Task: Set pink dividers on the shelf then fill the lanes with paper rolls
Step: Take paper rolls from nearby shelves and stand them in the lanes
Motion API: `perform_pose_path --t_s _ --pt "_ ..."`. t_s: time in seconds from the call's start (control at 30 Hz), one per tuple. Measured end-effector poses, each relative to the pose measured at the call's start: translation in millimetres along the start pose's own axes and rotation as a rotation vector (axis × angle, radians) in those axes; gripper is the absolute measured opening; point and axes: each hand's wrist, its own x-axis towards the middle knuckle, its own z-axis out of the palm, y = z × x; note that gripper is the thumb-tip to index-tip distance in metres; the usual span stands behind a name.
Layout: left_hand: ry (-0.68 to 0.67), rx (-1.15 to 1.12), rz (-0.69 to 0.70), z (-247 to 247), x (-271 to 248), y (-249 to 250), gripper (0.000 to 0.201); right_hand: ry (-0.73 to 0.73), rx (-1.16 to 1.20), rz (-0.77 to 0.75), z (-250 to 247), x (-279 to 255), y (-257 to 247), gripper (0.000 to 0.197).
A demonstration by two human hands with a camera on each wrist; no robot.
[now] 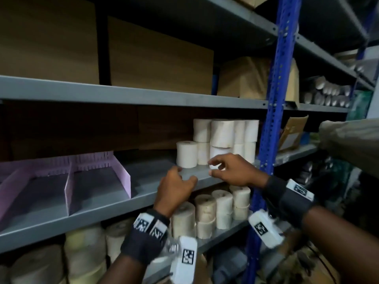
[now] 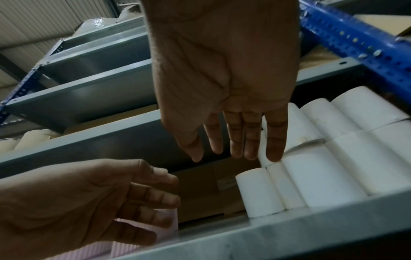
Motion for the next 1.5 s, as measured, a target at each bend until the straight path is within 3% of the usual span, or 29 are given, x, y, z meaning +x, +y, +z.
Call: perform_pose_path --t_s 0.1,0.2,0.4,0.53,0.67,0.77,0.87,0.93,1.0,1.13,1.27,1.5 --pt "0.014 -0.097 -0.073 13.1 51.6 -2.4 0.060 -0.020 -0.049 -0.034 5.1 54.1 8.9 0.046" --pt "-0.003 -0.134 -0.109 27.7 100.7 -8.5 0.044 -0.042 -0.140 -0.073 9.2 106.7 19.2 0.047" --pt "-0.160 -0.183 -0.252 50.3 178.3 -24.2 0.029 -0.138 -0.378 -0.150 15.2 193.4 30.3 0.042" --pt "-0.265 -0.199 -0.334 56.5 210.6 -29.8 0.034 -0.254 -0.473 -0.172 23.0 229.1 36.2 0.039" --pt "-0.301 -0.118 -0.325 58.9 233.8 -41.0 0.057 -0.385 -0.484 -0.154 32.9 250.4 40.6 0.054" --pt "-0.316 -0.083 -0.329 59.5 239.9 -45.0 0.064 -0.387 -0.472 -0.182 37.5 256.7 46.4 0.060" --pt "-0.313 -0.127 -0.343 60.2 236.6 -44.7 0.033 -0.336 -0.403 -0.237 39.5 254.5 52.7 0.060" --pt "-0.287 -0.107 -0.332 60.0 229.7 -42.7 0.027 -0.297 -0.333 -0.281 38.3 249.4 57.1 0.056" --pt "-0.266 -0.071 -0.253 59.3 220.0 -40.3 0.033 -0.256 -0.265 -0.336 33.6 240.3 57.0 0.052" --pt "-0.139 -0.017 -0.009 53.2 192.5 -35.4 0.063 -0.194 -0.173 -0.483 11.3 212.2 41.8 0.042" --pt "0.031 0.022 0.083 39.9 147.4 -36.0 0.087 -0.168 -0.158 -0.539 -18.8 169.7 19.7 0.031" --pt "0.248 -0.170 0.254 32.2 37.9 -29.7 0.079 -0.164 -0.079 -0.627 -36.6 82.9 -23.8 0.032"
